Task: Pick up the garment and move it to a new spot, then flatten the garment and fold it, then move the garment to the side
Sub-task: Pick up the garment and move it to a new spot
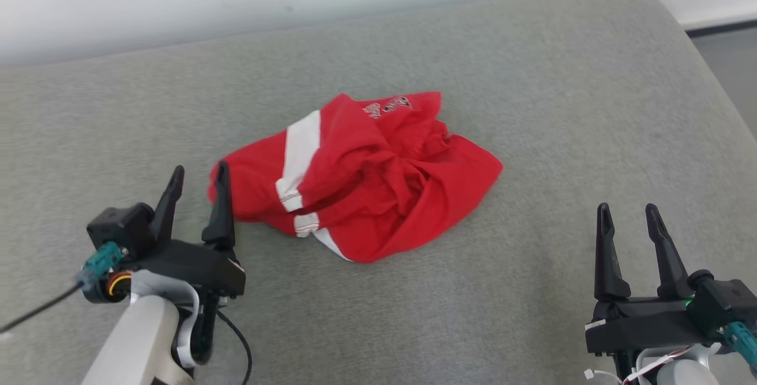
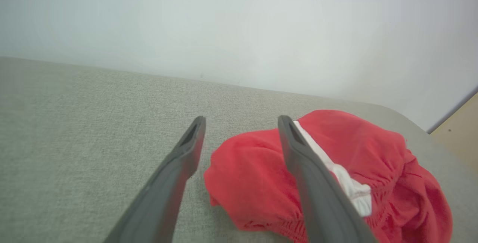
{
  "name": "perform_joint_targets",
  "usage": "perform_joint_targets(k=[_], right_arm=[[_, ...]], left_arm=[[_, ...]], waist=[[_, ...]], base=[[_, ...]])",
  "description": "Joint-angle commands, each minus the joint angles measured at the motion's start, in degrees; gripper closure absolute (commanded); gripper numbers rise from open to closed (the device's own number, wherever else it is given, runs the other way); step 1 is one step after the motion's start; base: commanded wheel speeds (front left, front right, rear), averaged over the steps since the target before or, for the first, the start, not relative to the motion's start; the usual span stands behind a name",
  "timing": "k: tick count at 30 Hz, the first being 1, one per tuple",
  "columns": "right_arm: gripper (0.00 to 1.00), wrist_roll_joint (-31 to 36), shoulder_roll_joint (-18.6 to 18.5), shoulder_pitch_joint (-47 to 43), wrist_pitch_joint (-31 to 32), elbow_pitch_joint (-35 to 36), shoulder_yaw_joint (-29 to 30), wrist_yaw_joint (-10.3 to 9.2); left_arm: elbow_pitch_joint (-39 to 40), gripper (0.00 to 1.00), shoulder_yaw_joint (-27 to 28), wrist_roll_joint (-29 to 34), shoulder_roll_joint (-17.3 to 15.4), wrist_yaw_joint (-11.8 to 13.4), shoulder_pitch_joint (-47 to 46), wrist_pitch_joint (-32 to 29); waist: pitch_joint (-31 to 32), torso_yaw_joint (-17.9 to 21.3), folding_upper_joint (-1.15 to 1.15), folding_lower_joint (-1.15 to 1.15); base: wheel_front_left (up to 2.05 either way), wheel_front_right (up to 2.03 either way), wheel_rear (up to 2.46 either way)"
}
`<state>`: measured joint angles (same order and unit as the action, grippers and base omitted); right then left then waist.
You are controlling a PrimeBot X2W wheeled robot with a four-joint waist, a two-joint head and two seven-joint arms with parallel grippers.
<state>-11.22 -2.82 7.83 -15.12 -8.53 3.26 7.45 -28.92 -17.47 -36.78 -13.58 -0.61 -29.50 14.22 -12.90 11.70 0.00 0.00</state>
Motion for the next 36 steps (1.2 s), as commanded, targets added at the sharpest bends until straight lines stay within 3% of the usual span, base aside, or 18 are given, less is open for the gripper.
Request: perform_joint_targets(k=[1, 8, 17, 23, 36], right_arm=[[0.00, 0.52, -0.11, -0.73, -0.05, 0.18, 0.18, 0.07], [0.00, 1.48, -0.11, -1.74, -0.05, 0.64, 0.06, 0.07], [0.00, 1.82, -0.11, -3.02, -0.04, 0.10, -0.67, 0.07], [0.00, 1.86, -0.11, -3.38, -0.04, -0.31, -0.99, 0.07], [0.00, 1.99, -0.10, -4.65, -0.05, -0.98, -0.82, 0.07]], left_arm=[[0.56, 0.00, 0.15, 1.14, 0.01, -0.34, 1.37, 0.53], [6.32, 0.00, 0.61, 6.79, -2.40, 0.65, 4.82, 0.98], [17.75, 0.00, 6.13, 14.08, -3.57, 1.55, 14.74, 1.00], [22.64, 0.00, 9.50, 19.08, -2.21, 0.48, 20.85, 1.01], [24.05, 0.00, 17.44, 22.74, 2.11, -1.44, 27.88, 1.01]], waist=[[2.03, -2.20, 0.00, 0.00], [5.15, -5.99, 0.00, 0.00], [7.86, -8.90, 0.00, 0.00], [8.68, -9.41, 0.00, 0.00], [9.42, -10.10, 0.00, 0.00]], base=[[0.00, 0.00, 0.00], [0.00, 0.00, 0.00], [0.00, 0.00, 0.00], [0.00, 0.00, 0.00], [0.00, 0.00, 0.00]])
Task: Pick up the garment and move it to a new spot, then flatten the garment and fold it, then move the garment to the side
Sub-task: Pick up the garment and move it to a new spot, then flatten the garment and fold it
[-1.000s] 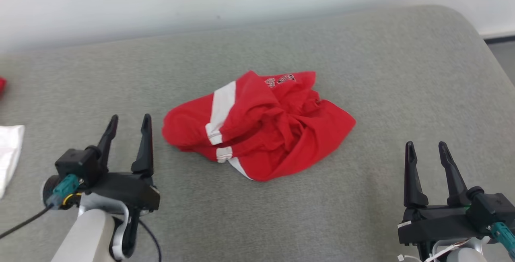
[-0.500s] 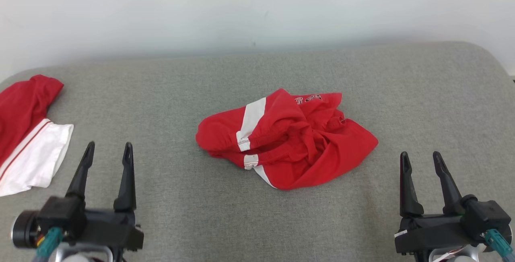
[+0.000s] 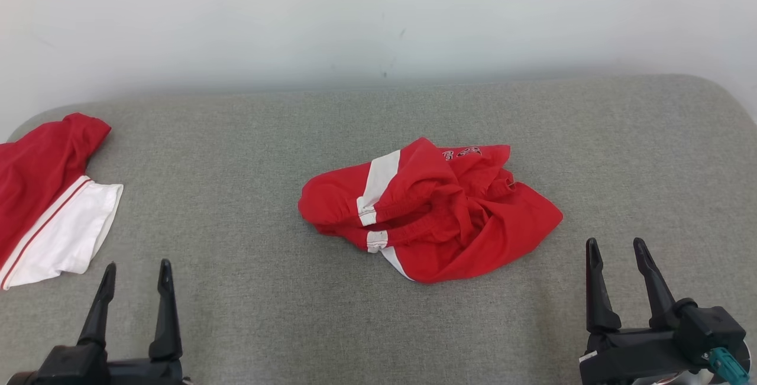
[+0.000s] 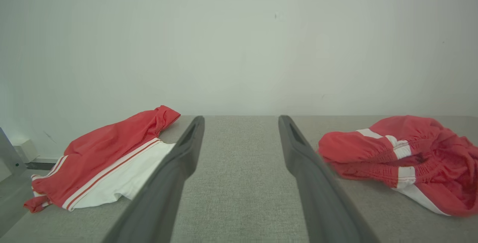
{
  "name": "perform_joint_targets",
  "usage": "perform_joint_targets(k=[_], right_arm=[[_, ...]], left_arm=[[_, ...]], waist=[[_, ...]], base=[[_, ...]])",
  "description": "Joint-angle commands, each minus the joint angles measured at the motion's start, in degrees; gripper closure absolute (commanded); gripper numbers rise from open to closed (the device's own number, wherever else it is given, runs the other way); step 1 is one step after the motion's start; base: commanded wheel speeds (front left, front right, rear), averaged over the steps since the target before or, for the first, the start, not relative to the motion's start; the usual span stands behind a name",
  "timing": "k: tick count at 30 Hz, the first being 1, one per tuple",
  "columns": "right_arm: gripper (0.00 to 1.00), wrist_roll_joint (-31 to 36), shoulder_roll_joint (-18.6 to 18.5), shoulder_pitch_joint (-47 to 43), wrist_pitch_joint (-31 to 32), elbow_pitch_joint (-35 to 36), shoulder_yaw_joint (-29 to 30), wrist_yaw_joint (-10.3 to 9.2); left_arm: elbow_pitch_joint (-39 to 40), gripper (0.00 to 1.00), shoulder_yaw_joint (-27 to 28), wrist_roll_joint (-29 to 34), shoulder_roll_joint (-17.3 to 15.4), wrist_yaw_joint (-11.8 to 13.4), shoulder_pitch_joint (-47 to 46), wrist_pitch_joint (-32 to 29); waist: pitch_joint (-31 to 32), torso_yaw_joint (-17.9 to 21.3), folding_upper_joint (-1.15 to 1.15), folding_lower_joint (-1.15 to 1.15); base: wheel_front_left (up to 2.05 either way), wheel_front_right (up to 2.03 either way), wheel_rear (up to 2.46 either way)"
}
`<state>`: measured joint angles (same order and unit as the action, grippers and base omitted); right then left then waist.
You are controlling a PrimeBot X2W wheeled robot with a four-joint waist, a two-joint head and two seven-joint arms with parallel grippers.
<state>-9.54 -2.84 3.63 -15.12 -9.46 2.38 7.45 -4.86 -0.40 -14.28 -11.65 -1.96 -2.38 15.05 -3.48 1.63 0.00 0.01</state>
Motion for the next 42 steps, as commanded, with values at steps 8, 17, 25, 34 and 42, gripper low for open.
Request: perform_joint_targets(k=[8, 17, 25, 34, 42], right_arm=[[0.00, 0.68, -0.08, -1.00, -0.05, -0.43, 0.06, 0.07], [0.00, 0.65, -0.08, -1.01, -0.05, -1.31, -0.87, 0.07], [0.00, 0.46, -0.08, -0.55, -0.05, -1.74, -1.35, 0.07], [0.00, 0.76, -0.08, -0.43, -0.05, -1.93, -1.50, 0.07], [0.00, 0.83, -0.08, -0.29, -0.05, -1.87, -1.71, 0.07]], left_arm=[[-1.66, 0.00, 2.53, 3.64, 1.65, -1.14, 2.36, 0.19], [-3.23, 0.00, 3.01, 5.87, 3.09, -2.53, 0.82, 0.19], [-4.56, 0.00, 3.58, 6.86, 3.86, -3.42, 0.58, 0.19], [-5.21, 0.00, 4.13, 7.26, 4.51, -3.97, 0.17, 0.19], [-5.57, 0.00, 4.73, 7.80, 4.89, -4.36, -0.01, 0.19]], waist=[[0.00, -0.22, 0.00, -0.01], [0.01, -0.99, 0.00, -0.01], [-0.10, -0.97, 0.00, -0.01], [-0.28, -1.20, 0.00, -0.01], [-0.59, -1.11, 0.00, -0.01]], base=[[0.00, 0.00, 0.00], [0.00, 0.00, 0.00], [0.00, 0.00, 0.00], [0.00, 0.00, 0.00], [0.00, 0.00, 0.00]])
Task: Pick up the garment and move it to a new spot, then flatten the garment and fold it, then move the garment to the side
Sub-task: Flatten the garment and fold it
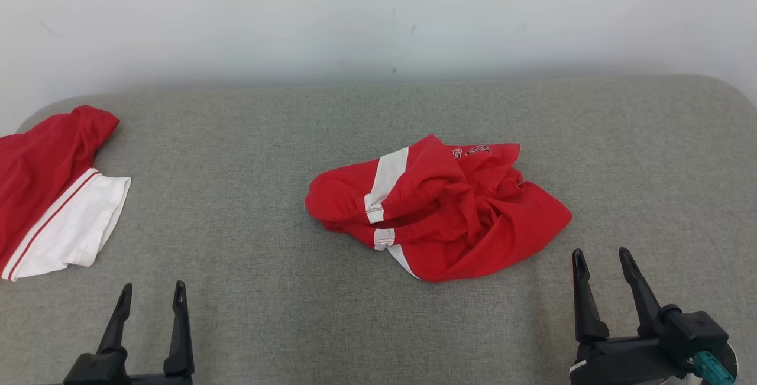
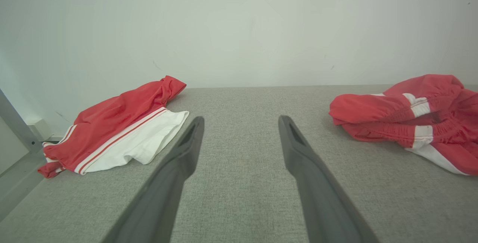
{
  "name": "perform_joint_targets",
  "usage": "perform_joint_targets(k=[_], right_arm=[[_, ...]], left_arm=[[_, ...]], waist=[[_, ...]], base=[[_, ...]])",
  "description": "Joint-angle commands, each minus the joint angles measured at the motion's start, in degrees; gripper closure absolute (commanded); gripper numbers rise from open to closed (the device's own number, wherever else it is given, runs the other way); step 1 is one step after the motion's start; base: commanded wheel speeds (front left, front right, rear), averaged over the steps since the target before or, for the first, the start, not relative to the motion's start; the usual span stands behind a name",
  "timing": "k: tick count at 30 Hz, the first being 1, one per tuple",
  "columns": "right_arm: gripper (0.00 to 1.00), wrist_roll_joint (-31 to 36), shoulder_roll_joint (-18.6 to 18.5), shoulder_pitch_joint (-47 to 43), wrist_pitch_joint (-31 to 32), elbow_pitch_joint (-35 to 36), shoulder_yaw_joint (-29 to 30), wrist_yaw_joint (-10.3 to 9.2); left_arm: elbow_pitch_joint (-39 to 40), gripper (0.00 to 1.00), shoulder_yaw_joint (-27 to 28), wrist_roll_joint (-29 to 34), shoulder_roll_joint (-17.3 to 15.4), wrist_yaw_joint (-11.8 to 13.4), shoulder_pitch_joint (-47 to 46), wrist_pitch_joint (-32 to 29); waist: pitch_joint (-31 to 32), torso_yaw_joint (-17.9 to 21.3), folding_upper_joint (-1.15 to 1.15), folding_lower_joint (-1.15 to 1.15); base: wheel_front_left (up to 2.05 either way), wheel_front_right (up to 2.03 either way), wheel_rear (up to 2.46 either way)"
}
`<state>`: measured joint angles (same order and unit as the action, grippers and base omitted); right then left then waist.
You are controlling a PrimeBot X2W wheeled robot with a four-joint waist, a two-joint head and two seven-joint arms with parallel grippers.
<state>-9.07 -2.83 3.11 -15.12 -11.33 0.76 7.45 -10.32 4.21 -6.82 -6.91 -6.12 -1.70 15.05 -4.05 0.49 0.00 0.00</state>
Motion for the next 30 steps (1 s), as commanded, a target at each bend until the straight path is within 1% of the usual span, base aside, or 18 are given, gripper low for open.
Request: perform_joint_targets(k=[1, 8, 13, 18, 21, 26, 27, 30], right_arm=[[0.00, 0.36, -0.10, 0.27, -0.05, -0.03, -0.09, 0.07], [0.00, 0.18, -0.10, 0.74, -0.05, -0.13, -0.49, 0.07], [0.00, -0.06, -0.10, 1.23, -0.05, -0.15, -1.09, 0.07], [0.00, 0.08, -0.10, 2.12, -0.05, 0.45, -1.21, 0.07], [0.00, -0.20, -0.09, 2.85, -0.05, 0.71, -1.41, 0.07], [0.00, -1.07, -0.09, 4.07, -0.05, 1.12, -1.93, 0.07], [0.00, -1.56, -0.09, 4.47, -0.04, 1.19, -2.10, 0.07], [0.00, -2.22, -0.08, 4.93, -0.05, 1.11, -2.36, 0.07]], left_arm=[[-0.12, 0.00, 0.16, 0.38, 0.18, -0.24, -0.70, 0.19], [-0.17, 0.00, 0.24, 1.03, 0.43, -0.37, -1.08, 0.19], [-0.72, 0.00, -3.04, 1.92, 0.68, -0.92, -2.48, 0.19], [-2.57, 0.00, -8.80, 2.11, 0.51, -1.37, -6.61, 0.19], [-4.29, 0.00, -13.59, 2.00, -0.02, -1.32, -10.08, 0.19], [-8.41, 0.00, -21.58, 0.36, -1.88, -1.29, -15.76, 0.19], [-10.29, 0.00, -24.00, -0.31, -2.66, -1.29, -17.73, 0.19], [-13.28, 0.00, -27.01, -1.56, -3.98, -1.30, -20.27, 0.19]], waist=[[-0.06, 0.06, 0.00, 0.00], [-0.60, 0.85, 0.00, 0.00], [-1.31, 2.61, 0.00, 0.00], [-3.03, 4.84, 0.00, 0.00], [-4.58, 6.32, 0.00, 0.00], [-7.17, 9.24, 0.00, 0.00], [-8.08, 10.44, 0.00, 0.00], [-9.09, 12.29, 0.00, 0.00]], base=[[0.00, 0.00, 0.00], [0.00, 0.00, 0.00], [0.00, 0.00, 0.00], [0.00, 0.00, 0.00], [0.00, 0.00, 0.00], [0.00, 0.00, 0.00], [0.00, 0.00, 0.00], [0.00, 0.00, 0.00]])
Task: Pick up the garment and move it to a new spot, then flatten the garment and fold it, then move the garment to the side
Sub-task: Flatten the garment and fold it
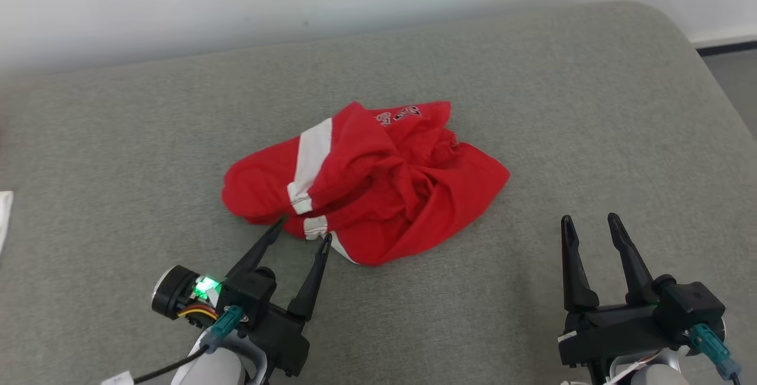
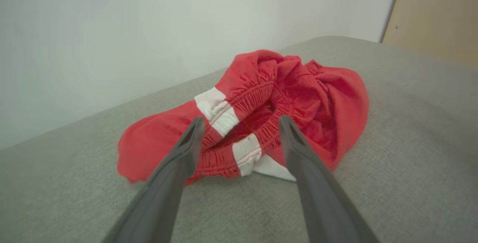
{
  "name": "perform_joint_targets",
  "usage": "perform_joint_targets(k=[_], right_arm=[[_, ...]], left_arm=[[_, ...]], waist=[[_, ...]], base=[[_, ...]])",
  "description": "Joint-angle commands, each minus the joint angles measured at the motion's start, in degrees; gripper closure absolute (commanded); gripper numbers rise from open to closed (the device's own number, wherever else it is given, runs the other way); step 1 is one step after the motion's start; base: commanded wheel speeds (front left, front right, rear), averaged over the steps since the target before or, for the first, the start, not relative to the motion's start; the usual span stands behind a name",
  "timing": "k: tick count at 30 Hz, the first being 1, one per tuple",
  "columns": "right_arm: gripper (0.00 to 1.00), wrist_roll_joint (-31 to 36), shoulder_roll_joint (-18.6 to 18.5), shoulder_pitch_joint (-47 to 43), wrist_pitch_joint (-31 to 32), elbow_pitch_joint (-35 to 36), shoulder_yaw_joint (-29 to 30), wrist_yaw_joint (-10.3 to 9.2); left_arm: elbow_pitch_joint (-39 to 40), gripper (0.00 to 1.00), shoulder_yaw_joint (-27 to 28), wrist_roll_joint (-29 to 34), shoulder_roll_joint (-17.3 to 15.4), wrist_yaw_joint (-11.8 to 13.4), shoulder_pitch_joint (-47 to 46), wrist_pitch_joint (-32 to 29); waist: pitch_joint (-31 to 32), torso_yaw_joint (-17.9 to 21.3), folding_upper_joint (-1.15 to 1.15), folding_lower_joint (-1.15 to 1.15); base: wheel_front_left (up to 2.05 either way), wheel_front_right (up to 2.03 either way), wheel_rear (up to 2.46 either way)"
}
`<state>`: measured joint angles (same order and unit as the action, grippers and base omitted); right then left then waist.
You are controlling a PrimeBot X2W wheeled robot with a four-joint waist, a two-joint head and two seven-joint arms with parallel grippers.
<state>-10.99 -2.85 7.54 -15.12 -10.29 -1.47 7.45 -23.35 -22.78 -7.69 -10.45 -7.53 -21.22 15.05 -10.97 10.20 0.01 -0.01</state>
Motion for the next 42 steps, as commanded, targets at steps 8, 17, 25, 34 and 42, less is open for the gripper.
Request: perform_joint_targets(k=[8, 17, 25, 34, 42], right_arm=[[0.00, -1.62, -0.06, 0.91, -0.05, 0.21, -0.51, 0.07], [0.00, -2.20, -0.06, 1.17, -0.05, 0.25, -0.79, 0.07], [0.00, -2.13, -0.05, 0.30, -0.04, 0.19, 0.23, 0.07], [0.00, -1.34, -0.07, -0.99, -0.04, -0.25, 0.62, 0.07], [0.00, -0.86, -0.07, -2.09, -0.05, -0.57, 1.56, 0.07]], left_arm=[[-7.22, 0.00, -5.65, -2.85, -3.50, 0.10, -5.93, 0.15], [-14.13, 0.00, -9.52, -4.30, -5.29, 0.10, -12.00, -0.64], [-16.87, 1.00, -10.40, -6.69, -5.26, 0.10, -12.32, -0.89], [-9.74, 1.00, -9.57, -9.63, -2.63, 0.48, -9.33, -0.04], [2.00, 1.00, -7.78, -13.87, -1.70, 4.68, 0.78, -1.26]], waist=[[-3.57, 5.70, -0.01, 0.01], [-4.31, 6.93, -0.01, 0.01], [-2.94, 5.32, -0.01, 0.01], [0.60, 0.28, -0.01, 0.01], [2.43, -4.65, -0.01, 0.01]], base=[[0.00, 0.00, 0.00], [0.00, 0.00, 0.00], [0.00, 0.00, 0.00], [0.00, 0.00, 0.00], [0.00, 0.00, 0.00]])
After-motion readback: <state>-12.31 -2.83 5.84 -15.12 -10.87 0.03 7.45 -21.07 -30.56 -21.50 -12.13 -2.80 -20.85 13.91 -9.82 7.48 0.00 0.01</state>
